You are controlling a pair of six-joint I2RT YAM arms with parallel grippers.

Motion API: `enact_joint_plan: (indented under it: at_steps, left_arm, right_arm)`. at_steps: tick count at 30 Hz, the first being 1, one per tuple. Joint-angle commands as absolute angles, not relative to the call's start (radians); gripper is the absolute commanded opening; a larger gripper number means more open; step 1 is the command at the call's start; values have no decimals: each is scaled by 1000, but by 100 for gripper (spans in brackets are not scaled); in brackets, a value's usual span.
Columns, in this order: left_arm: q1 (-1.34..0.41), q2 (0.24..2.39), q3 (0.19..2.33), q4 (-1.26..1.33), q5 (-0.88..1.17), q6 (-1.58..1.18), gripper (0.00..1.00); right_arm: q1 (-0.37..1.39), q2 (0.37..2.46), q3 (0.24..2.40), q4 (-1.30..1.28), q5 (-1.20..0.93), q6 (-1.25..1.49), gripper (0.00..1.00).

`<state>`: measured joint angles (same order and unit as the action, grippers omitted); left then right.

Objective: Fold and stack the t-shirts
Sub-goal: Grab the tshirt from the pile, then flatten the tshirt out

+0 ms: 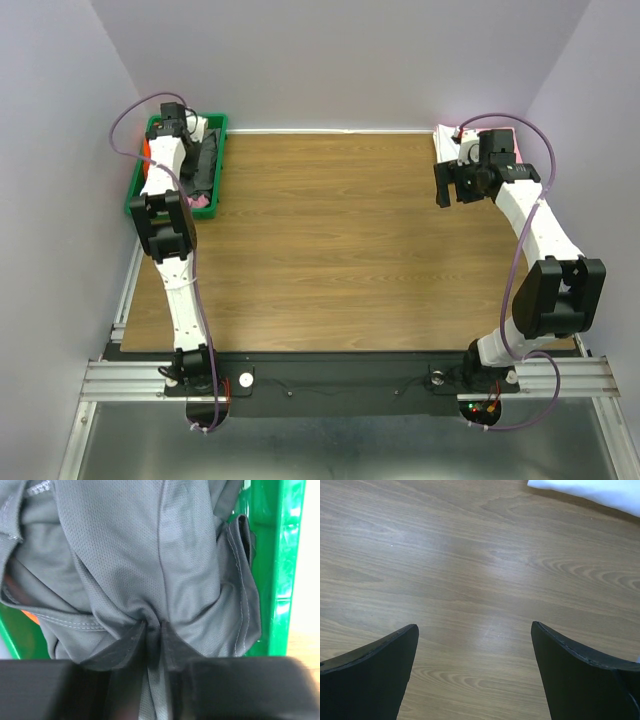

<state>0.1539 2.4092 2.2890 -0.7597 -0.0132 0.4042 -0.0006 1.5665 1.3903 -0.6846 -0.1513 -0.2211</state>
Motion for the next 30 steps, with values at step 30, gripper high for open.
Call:
enact_joint_plan:
  at_steps: [30]
  left_arm:
    - [-310, 1686, 2385, -172, 477, 219, 0]
  right_arm:
    - [-40, 1562, 1477, -698, -135, -187, 100]
